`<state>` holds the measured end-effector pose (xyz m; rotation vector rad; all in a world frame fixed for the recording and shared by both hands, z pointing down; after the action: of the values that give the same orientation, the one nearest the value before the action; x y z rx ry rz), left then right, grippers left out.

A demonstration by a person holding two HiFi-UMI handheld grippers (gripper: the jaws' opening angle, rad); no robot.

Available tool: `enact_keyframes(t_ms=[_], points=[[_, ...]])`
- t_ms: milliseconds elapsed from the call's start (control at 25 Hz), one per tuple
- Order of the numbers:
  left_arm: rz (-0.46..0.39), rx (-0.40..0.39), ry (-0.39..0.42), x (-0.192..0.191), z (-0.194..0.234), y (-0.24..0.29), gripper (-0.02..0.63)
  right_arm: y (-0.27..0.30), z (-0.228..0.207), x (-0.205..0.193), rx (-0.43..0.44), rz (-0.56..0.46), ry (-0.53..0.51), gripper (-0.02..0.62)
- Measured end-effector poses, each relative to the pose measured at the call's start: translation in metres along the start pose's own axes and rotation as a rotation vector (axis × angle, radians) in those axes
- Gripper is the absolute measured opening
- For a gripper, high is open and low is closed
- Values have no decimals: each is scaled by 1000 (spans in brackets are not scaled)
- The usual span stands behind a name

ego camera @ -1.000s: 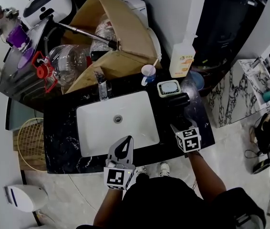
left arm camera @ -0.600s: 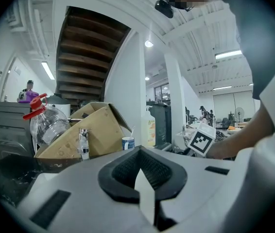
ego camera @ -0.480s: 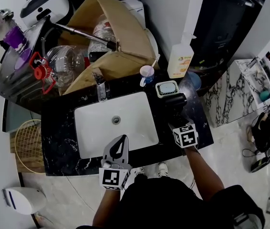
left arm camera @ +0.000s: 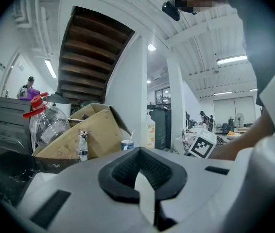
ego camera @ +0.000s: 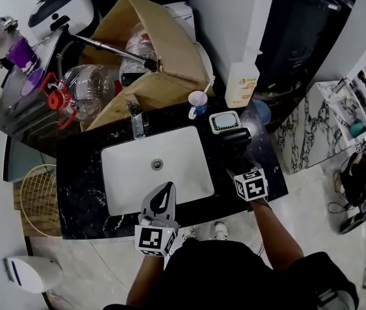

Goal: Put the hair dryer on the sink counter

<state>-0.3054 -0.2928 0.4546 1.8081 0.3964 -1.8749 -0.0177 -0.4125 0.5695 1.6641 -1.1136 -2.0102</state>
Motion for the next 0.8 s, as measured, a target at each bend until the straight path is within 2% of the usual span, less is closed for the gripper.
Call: enact_keyframes(t_ms=[320,480,680,800], points=[[-3,-3,10,8,-7,-5,-6,-44,3,15,17,-131,56,267],[16,-5,9,11,-11,-7,-6,-72,8,31,10,-241,15,267],[20,-9,47,17,-14,-3,-6,-105,17,46,-4,-361,-65,267],[-9,-20,65,15,-15,-1,-6,-123,22,53,-2,-434,-86,253]])
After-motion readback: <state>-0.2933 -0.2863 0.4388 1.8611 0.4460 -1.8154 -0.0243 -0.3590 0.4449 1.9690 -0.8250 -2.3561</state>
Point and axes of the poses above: the fingertips, and each gripper's own axes: y forward along the fingers, z to its left, x out of its top, the point moved 10 cm from there along -y, backward along the fingers, and after that the axes turned 8 degrees about -x, right-handed, at the moved point
